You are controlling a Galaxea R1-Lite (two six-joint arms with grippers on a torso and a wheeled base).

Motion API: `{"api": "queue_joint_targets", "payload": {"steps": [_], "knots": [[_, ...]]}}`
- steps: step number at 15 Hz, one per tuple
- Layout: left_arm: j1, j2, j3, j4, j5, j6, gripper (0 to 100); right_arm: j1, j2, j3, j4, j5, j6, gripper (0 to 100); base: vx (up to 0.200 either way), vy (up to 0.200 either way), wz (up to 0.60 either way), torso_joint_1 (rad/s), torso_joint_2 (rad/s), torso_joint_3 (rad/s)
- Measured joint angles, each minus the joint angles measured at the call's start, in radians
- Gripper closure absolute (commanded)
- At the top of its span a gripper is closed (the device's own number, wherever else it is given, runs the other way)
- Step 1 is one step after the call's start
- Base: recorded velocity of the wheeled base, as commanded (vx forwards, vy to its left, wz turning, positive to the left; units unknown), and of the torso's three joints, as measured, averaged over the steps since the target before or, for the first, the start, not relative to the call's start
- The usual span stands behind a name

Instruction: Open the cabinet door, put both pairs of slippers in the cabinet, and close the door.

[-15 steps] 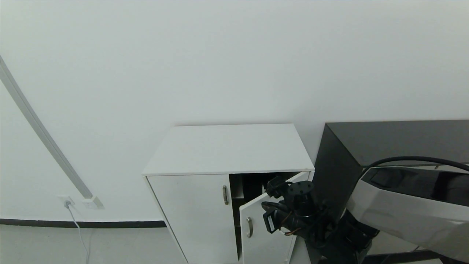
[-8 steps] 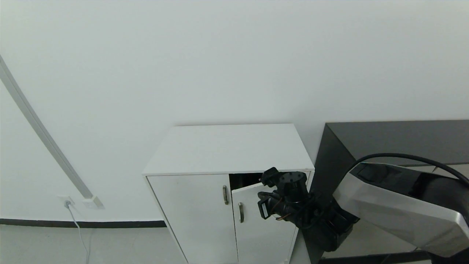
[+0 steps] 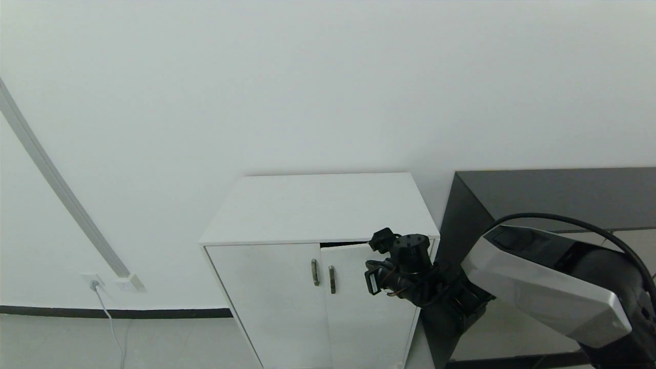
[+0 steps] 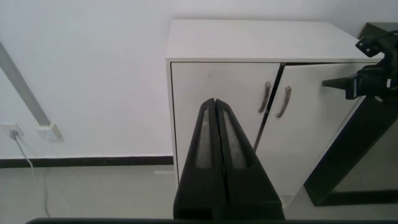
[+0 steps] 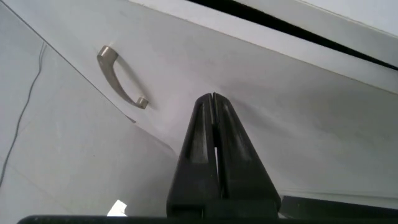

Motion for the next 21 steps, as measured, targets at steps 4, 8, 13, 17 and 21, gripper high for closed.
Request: {"api": "queue_joint_targets", "payload": {"steps": [4, 8, 13, 17, 21], "knots": [[0.0, 0.0, 0.0, 0.0, 0.0, 0.0, 100, -0.006, 0.02, -0.026, 0.0, 0.0, 0.001, 100, 0.0, 0.0, 0.0, 0.0, 0.0, 0.0], [0.0, 0.0, 0.0, 0.0, 0.0, 0.0, 100, -0.011, 0.038, -0.041, 0.0, 0.0, 0.001, 100, 0.0, 0.0, 0.0, 0.0, 0.0, 0.0], [0.0, 0.0, 0.0, 0.0, 0.0, 0.0, 100, -0.013, 0.054, -0.062, 0.0, 0.0, 0.001, 100, 0.0, 0.0, 0.0, 0.0, 0.0, 0.0], [0.0, 0.0, 0.0, 0.0, 0.0, 0.0, 100, -0.029, 0.071, -0.087, 0.0, 0.0, 0.0, 100, 0.0, 0.0, 0.0, 0.0, 0.0, 0.0], [0.0, 0.0, 0.0, 0.0, 0.0, 0.0, 100, -0.041, 0.083, -0.104, 0.0, 0.0, 0.001, 100, 0.0, 0.0, 0.0, 0.0, 0.0, 0.0]]}}
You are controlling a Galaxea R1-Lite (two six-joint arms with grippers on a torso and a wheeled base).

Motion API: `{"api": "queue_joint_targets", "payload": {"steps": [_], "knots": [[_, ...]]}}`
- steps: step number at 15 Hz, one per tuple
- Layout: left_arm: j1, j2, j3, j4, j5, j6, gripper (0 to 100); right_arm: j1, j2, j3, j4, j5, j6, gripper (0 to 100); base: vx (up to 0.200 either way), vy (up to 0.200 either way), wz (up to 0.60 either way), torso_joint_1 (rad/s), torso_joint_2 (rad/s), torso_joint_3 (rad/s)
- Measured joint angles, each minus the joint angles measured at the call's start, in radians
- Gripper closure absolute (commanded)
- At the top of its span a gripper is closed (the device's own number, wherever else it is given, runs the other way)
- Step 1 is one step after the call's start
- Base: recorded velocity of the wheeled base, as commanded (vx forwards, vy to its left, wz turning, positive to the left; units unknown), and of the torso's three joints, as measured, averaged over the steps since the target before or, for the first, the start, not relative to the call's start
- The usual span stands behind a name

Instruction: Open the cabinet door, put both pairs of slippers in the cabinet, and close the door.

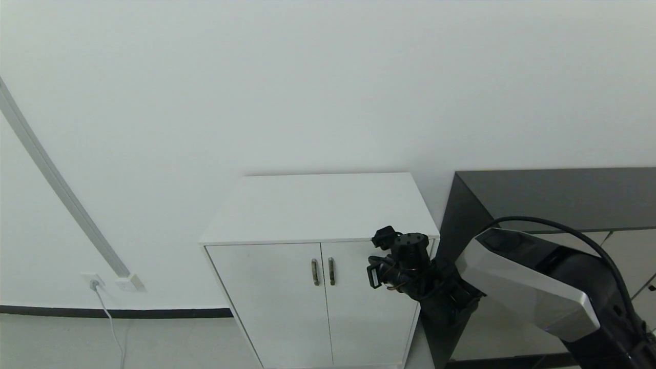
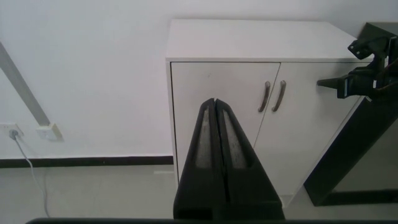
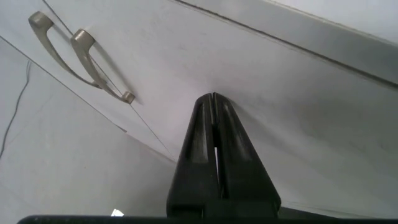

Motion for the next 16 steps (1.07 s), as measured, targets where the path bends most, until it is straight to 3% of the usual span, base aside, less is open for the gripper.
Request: {"api": "queue_joint_targets", "payload": {"steps": [6, 11, 16], "knots": [[0.0, 0.0, 0.0, 0.0, 0.001, -0.003, 100, 0.001, -0.028, 0.053, -0.004, 0.0, 0.001, 100, 0.0, 0.0, 0.0, 0.0, 0.0, 0.0], [0.0, 0.0, 0.0, 0.0, 0.001, -0.003, 100, -0.005, -0.182, 0.255, -0.034, -0.006, 0.001, 100, 0.0, 0.0, 0.0, 0.0, 0.0, 0.0], [0.0, 0.0, 0.0, 0.0, 0.001, -0.003, 100, -0.052, -0.36, 0.444, -0.049, -0.134, 0.001, 100, 0.0, 0.0, 0.0, 0.0, 0.0, 0.0]]}}
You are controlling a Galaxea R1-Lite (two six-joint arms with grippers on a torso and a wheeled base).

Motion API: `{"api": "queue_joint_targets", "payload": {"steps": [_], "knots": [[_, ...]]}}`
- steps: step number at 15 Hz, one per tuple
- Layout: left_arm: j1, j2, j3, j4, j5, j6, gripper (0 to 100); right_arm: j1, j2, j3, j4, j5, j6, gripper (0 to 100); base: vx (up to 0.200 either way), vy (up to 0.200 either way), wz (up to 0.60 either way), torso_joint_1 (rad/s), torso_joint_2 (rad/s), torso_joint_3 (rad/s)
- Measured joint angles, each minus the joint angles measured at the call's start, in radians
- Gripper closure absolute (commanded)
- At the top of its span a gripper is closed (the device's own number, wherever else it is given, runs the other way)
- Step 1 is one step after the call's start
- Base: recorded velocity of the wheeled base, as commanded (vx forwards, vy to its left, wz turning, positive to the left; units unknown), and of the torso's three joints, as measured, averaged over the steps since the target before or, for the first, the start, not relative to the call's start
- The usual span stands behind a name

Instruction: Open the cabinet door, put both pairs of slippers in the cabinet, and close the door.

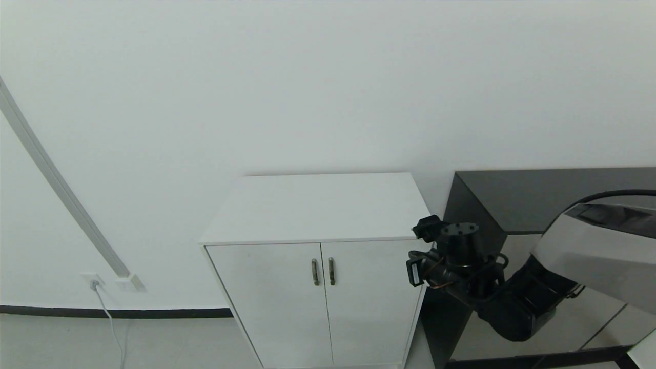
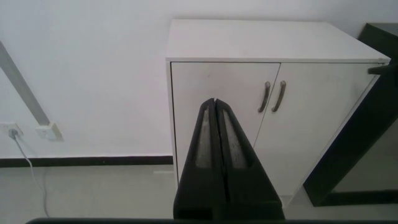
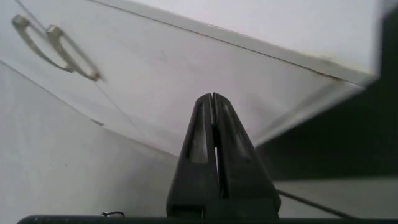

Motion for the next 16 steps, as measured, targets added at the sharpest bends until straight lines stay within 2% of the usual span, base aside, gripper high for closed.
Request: {"api": "queue_joint_targets", "payload": {"steps": [3, 9, 16], "knots": [[0.0, 0.0, 0.0, 0.0, 0.0, 0.0, 100, -0.056, -0.103, 0.109, 0.0, -0.041, -0.002, 100, 0.0, 0.0, 0.0, 0.0, 0.0, 0.0], [0.0, 0.0, 0.0, 0.0, 0.0, 0.0, 100, -0.185, -0.288, 0.313, 0.001, -0.056, -0.028, 100, 0.0, 0.0, 0.0, 0.0, 0.0, 0.0], [0.0, 0.0, 0.0, 0.0, -0.001, 0.0, 100, -0.214, -0.5, 0.523, 0.002, -0.064, -0.06, 100, 0.0, 0.0, 0.0, 0.0, 0.0, 0.0]]}}
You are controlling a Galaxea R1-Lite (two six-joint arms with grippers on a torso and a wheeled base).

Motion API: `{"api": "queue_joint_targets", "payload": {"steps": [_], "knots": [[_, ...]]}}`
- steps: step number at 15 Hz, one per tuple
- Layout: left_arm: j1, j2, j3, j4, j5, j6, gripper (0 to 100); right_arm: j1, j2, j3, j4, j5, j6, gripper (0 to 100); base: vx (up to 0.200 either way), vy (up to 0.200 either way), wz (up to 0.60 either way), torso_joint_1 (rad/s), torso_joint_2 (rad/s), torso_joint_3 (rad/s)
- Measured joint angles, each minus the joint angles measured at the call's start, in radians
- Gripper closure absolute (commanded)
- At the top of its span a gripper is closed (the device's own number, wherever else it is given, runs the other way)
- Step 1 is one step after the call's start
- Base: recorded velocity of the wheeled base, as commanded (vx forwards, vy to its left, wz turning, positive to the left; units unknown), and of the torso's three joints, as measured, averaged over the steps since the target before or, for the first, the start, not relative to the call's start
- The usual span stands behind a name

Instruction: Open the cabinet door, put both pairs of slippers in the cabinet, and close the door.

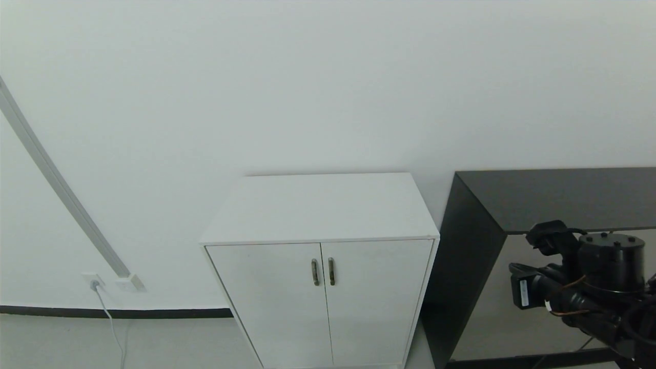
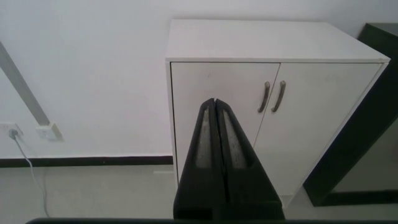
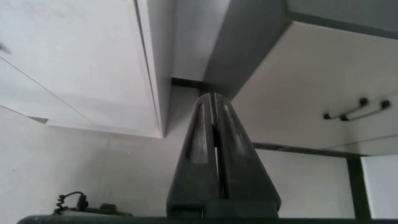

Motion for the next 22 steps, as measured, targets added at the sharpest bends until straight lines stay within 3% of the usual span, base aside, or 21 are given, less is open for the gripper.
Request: {"api": "queue_joint_targets", "payload": {"steps": [14, 17, 22], "knots": [[0.0, 0.0, 0.0, 0.0, 0.0, 0.0, 100, 0.001, -0.385, 0.317, 0.02, 0.012, -0.042, 100, 0.0, 0.0, 0.0, 0.0, 0.0, 0.0], [0.0, 0.0, 0.0, 0.0, 0.0, 0.0, 100, 0.0, -0.475, 0.329, 0.12, 0.013, -0.041, 100, 0.0, 0.0, 0.0, 0.0, 0.0, 0.0], [0.0, 0.0, 0.0, 0.0, 0.0, 0.0, 100, 0.003, -0.7, 0.324, 0.444, 0.071, -0.043, 100, 0.0, 0.0, 0.0, 0.0, 0.0, 0.0]]}}
